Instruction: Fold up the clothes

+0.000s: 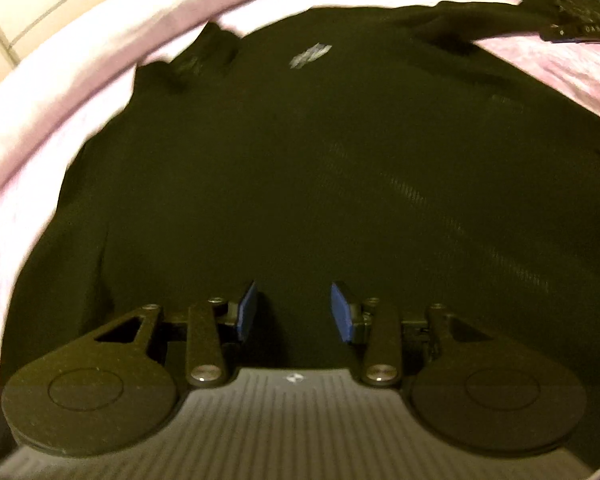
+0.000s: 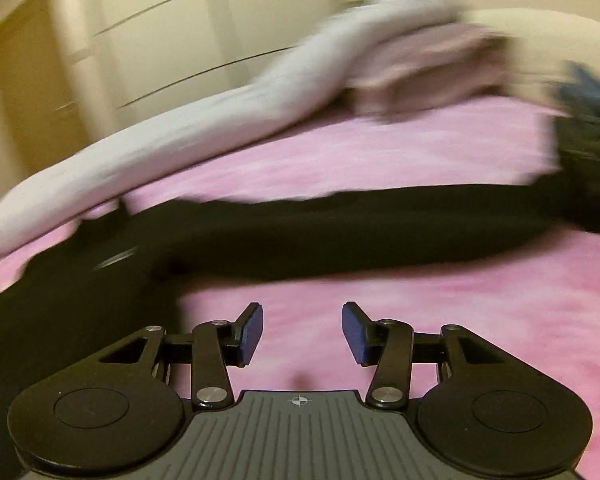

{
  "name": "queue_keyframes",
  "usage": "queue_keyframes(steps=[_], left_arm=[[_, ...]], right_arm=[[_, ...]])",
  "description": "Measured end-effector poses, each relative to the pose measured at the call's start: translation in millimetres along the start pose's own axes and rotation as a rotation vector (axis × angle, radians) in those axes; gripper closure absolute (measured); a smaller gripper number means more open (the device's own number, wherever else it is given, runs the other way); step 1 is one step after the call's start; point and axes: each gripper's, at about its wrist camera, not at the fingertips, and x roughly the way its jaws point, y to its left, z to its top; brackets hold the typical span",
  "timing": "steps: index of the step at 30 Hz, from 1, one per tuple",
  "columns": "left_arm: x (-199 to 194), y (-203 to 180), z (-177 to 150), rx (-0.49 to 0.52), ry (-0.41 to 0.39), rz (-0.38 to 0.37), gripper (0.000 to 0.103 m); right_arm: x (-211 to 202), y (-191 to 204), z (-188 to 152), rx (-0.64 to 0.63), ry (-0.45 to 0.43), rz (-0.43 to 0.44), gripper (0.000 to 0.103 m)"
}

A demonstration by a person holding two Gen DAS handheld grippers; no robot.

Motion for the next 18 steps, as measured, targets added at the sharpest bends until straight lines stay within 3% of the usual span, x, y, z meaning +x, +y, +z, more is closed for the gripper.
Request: queue_keyframes(steps=[4, 8, 11, 14, 15, 18], left_arm=[[-15, 19, -19, -0.066, -0.049, -0.026, 0.066], [-18, 29, -13, -0.08, -0.096, -0.044, 0.066], [-14, 34, -7, -0.073, -0.112, -0.057, 0.066], [-11, 40, -7, -0.074, -0.13, -0.066, 0.066], [-11, 43, -8, -0.079, -0.136, -0.07, 0.066], [-9, 49, -13, -0.096, -0.151, -0.074, 0.065]], right_arm=[[27, 73, 5, -0.218, 0.03, 0.175, 0.055], [74, 121, 17, -0.329, 0.047, 0.221, 0.055], [119, 132, 29, -0.343, 0.089, 0.217, 0.055], [157, 110, 33, -0.317, 0.193, 0.067, 0.057], [160, 96, 32, -0.266, 0.203, 0.079, 0.064], [152, 81, 32, -0.218, 0.204, 0.056, 0.071]])
